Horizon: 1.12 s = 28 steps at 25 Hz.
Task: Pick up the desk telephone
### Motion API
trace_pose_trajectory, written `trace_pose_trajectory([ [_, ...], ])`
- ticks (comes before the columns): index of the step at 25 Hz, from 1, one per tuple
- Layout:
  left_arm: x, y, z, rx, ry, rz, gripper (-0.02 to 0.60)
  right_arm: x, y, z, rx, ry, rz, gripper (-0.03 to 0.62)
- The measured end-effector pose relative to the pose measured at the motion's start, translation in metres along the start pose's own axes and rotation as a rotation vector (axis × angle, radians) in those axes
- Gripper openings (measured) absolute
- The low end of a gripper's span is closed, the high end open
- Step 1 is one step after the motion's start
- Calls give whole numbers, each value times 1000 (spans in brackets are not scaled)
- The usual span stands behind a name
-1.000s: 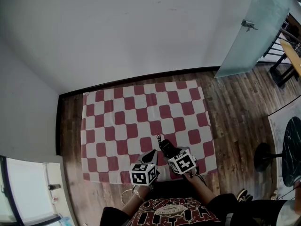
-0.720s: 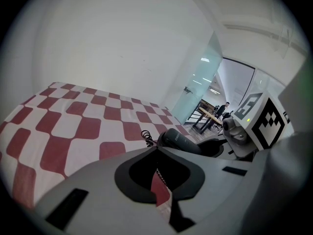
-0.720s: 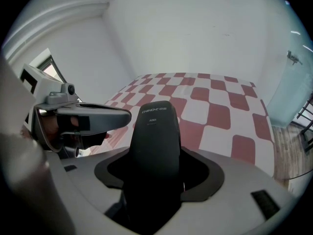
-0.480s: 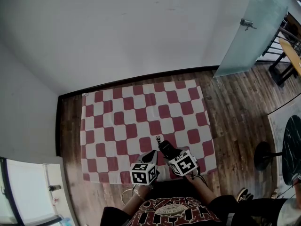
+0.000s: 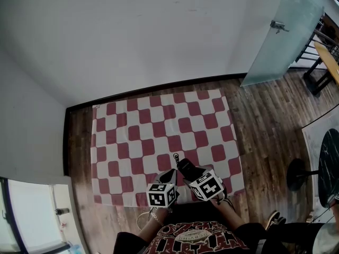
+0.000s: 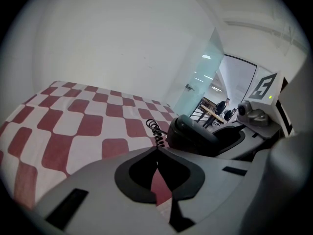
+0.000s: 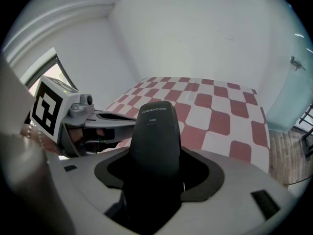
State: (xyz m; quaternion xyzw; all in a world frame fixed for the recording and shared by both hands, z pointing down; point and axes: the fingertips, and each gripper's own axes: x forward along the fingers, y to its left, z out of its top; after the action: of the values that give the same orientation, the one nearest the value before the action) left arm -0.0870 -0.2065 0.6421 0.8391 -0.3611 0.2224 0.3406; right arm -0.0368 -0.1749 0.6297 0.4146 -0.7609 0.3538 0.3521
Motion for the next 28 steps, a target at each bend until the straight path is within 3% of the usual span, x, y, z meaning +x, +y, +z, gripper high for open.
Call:
trace_pose_trajectory([
  [28, 4, 7, -8, -3, 23, 24, 9, -32, 35, 24, -129, 0, 46, 291],
])
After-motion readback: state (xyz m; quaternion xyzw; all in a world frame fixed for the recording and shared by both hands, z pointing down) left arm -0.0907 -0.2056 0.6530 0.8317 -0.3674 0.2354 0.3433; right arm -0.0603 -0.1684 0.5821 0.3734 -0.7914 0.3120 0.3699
